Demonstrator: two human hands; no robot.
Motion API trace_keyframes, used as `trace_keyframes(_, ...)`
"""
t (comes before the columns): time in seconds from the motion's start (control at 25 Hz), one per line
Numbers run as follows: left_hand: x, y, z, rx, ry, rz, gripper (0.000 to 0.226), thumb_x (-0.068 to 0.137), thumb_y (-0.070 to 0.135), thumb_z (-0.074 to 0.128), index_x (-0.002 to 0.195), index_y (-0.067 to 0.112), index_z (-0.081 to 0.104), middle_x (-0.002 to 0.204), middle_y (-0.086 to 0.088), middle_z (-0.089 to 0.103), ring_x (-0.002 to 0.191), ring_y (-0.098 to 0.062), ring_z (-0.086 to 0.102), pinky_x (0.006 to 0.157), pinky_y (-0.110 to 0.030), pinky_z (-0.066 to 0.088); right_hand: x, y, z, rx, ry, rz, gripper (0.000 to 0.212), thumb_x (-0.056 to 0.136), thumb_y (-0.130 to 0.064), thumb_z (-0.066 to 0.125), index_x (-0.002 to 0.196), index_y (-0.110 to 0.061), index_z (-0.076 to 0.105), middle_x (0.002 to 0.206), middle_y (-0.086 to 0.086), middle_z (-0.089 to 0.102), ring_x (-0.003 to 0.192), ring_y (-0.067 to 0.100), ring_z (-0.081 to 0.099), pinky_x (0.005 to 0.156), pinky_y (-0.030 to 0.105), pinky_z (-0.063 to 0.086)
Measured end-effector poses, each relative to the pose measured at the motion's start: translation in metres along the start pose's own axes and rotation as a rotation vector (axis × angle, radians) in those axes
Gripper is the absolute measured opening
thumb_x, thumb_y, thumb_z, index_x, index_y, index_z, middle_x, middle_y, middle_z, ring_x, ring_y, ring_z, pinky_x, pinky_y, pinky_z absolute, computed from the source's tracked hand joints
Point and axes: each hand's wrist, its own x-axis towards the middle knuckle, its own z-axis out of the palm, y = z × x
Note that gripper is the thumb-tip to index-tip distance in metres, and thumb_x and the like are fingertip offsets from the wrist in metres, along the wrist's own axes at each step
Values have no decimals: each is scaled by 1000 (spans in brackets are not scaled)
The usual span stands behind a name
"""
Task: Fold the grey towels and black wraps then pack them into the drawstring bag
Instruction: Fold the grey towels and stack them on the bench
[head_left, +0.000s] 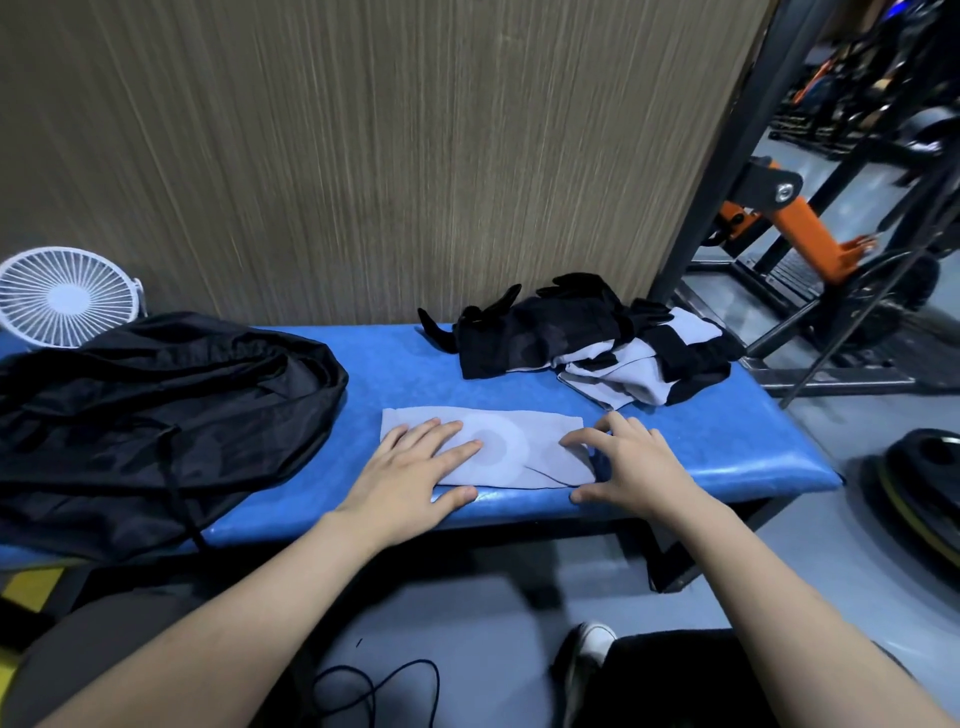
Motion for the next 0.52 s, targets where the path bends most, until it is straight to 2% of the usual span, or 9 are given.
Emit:
trace_keyframes(0.16, 1, 2, 1, 8, -15, -13, 70, 89, 73, 18, 153, 48, 16, 164, 14, 10, 152, -12, 3, 123, -38, 0, 1, -2, 1, 27, 52, -26, 47, 79, -50, 72, 123, -50, 57, 104, -9, 45, 100, 17, 48, 85, 32, 34)
trace_keyframes(0.32, 3, 6, 1, -14, -31, -25, 74, 85, 76, 12, 153, 48, 16, 165, 14, 7, 152, -12, 0, 123, -39, -2, 3, -5, 6, 197, 119, -23, 31, 82, -24, 67, 109, -42, 68, 99, -6, 50, 83, 16, 57, 83, 35, 46)
trace_keyframes(0.44, 5, 8, 2, -20, -30, -21, 70, 88, 74, 16, 153, 48, 16, 165, 13, 7, 152, -12, -1, 123, -39, -2, 3, -9, 12, 431, 221, 27, 29, 83, -6, 63, 98, -29, 69, 103, -10, 46, 76, 6, 55, 73, 26, 49)
trace_keyframes(0.52, 5, 9, 2, -24, -22, -17, 66, 92, 71, 22, 153, 47, 17, 165, 13, 8, 152, -12, 0, 124, -40, -1, 4, -14, 12, 562, 296, 24, 28, 82, 4, 60, 92, -20, 68, 108, -8, 48, 86, 3, 55, 73, 16, 45)
